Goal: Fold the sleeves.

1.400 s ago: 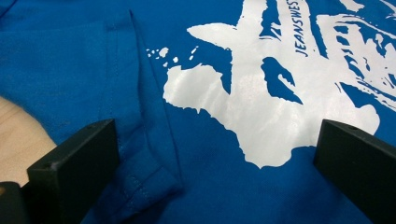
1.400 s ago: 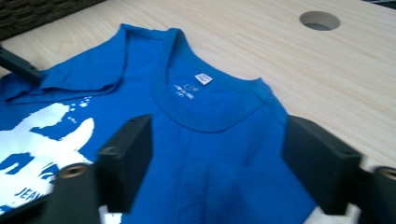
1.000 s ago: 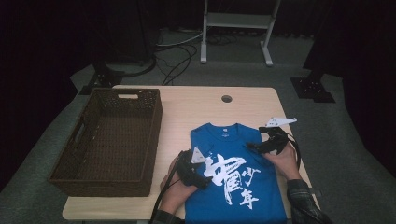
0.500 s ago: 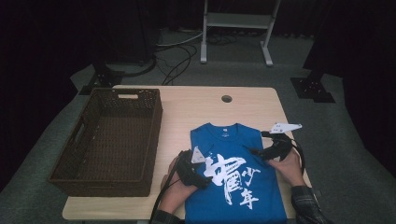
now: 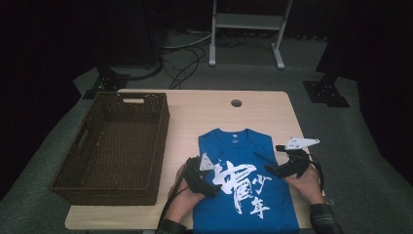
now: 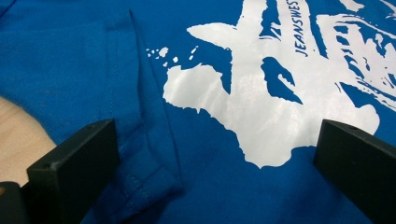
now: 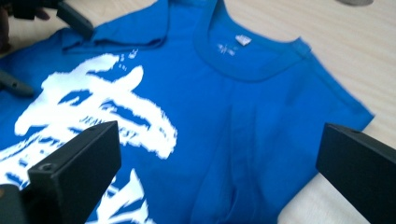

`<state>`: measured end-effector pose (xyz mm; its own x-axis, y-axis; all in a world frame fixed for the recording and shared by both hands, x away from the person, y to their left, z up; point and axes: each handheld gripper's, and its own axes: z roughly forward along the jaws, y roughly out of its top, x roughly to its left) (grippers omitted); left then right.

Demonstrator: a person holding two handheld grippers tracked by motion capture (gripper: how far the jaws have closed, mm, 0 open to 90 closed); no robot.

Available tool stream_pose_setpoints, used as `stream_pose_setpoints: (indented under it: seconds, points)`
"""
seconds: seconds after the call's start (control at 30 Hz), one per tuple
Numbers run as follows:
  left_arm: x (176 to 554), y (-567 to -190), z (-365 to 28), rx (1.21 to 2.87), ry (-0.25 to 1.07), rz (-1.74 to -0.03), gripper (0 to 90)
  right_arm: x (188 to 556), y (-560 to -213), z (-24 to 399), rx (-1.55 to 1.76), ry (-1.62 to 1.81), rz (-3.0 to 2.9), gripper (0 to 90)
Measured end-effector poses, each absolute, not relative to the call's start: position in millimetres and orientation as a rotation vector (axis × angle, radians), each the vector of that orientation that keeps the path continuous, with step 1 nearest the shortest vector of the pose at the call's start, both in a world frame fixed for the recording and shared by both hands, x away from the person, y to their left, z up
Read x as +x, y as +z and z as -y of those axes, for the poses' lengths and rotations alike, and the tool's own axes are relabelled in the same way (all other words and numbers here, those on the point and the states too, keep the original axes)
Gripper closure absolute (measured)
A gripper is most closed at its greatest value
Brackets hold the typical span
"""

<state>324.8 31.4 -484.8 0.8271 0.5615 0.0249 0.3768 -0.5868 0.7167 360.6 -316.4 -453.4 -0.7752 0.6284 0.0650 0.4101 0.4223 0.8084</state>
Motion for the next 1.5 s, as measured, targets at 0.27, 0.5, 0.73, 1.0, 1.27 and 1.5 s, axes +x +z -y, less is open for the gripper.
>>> stream_pose_setpoints:
  seconds: [0.27, 0.5, 0.73, 1.0, 1.27, 1.5]
  points:
    - [325, -485, -31, 2.264, 0.321, -0.683, 0.1, 347, -461, 318, 0.889, 1.252, -2.466, 0.0]
    - [325, -485, -31, 2.264, 0.320, -0.684, 0.1, 338, -467, 317, 0.879, 1.228, -2.495, 0.0]
    - [325, -485, -31, 2.264, 0.319, -0.684, 0.1, 331, -475, 319, 0.873, 1.177, -2.531, 0.0]
    - [325, -485, -31, 2.263, 0.319, -0.685, 0.1, 326, -484, 314, 0.835, 1.119, -2.580, 0.0]
    - [325, -485, -31, 2.264, 0.318, -0.684, 0.0, 325, -487, 310, 0.813, 1.068, -2.574, 0.0]
    - [325, -485, -31, 2.264, 0.318, -0.684, 0.0, 322, -488, 310, 0.827, 1.074, -2.560, 0.0]
